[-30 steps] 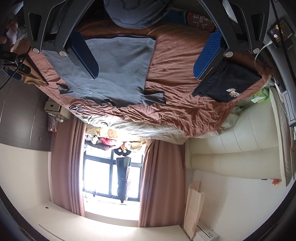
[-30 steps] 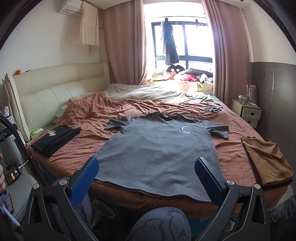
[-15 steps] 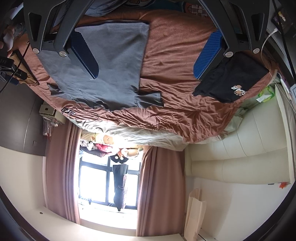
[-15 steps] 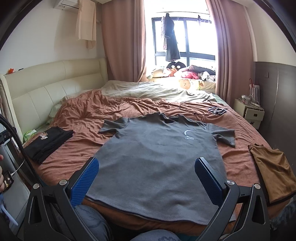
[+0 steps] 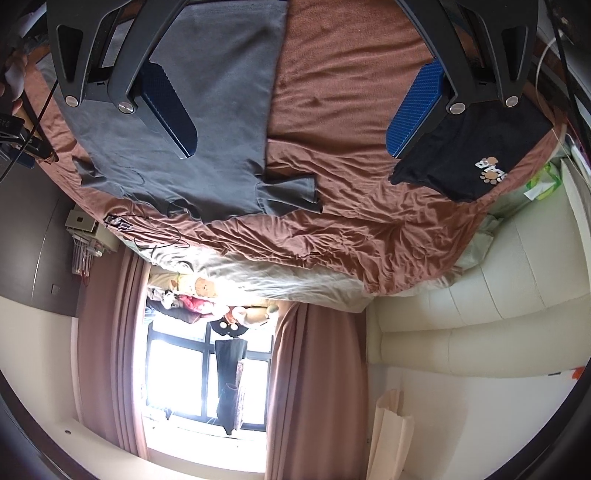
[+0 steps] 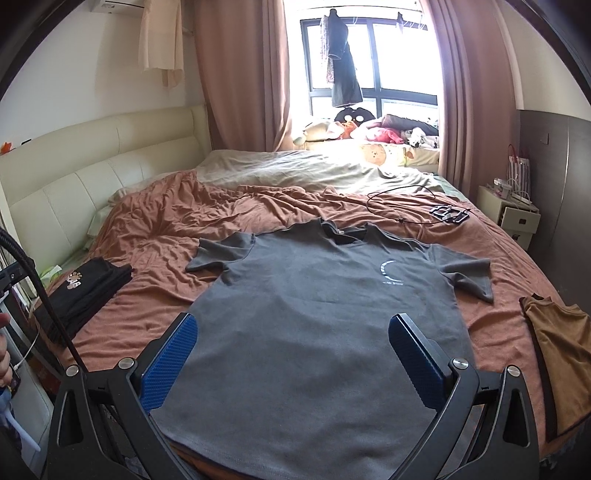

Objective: Fold small clothes
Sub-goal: 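Move both tools down toward the grey T-shirt's sleeve and side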

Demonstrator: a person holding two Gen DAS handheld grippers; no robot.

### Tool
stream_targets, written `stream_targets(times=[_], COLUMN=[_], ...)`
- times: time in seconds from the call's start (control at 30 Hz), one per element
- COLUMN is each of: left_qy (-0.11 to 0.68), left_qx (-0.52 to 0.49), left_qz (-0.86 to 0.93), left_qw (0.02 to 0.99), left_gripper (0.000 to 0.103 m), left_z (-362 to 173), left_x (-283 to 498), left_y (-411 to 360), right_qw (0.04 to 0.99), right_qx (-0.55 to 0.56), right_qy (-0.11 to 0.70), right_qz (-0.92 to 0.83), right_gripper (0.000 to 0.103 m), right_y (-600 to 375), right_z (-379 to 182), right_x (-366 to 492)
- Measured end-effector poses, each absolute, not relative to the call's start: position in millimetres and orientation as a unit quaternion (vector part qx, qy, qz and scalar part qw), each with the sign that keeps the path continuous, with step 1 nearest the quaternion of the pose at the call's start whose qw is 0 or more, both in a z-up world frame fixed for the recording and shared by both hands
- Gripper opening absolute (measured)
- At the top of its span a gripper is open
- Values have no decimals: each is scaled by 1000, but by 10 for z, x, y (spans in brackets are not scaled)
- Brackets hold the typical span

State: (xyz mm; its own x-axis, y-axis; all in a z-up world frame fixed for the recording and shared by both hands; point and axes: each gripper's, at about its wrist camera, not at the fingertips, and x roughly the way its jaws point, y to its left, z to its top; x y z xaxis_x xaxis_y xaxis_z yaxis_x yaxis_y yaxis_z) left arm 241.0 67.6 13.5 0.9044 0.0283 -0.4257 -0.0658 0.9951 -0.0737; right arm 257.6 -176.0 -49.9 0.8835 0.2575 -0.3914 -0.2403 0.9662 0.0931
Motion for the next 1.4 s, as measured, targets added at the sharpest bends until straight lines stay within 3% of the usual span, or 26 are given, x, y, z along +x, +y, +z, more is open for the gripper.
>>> stream_targets(times=[0.7,0.8,1.07,1.23,1.27,1.33,1.4], left_qy=[247,258,280,310,313,322,335], left_qx=[-52,-67,-61,-65,-63,-60,-60], left_qz=[31,52,49,37,36,32,29], left_qw=[967,962,957,948,947,944,940], left_gripper=[102,95,93,81,81,80,78], left_z=[78,65,-82,-252,-285,-346,-405], left_x=[3682,3918,4509,4967,5055,5232,5394], left_y=[828,931,1051,1132,1147,1179,1208], right_qw=[962,959,950,940,938,934,928], right_qx=[36,53,77,78,81,87,88], right_qy=[232,238,257,283,288,294,308], right_qz=[138,145,159,172,175,186,190], right_gripper=[103,103,103,82,82,71,70], right_y=[-1510,-1475,-1374,-1239,-1230,-1200,-1179], right_z=[-510,-531,-631,-704,-717,-740,-782], right_x=[3721,3924,4503,4899,4985,5148,5324])
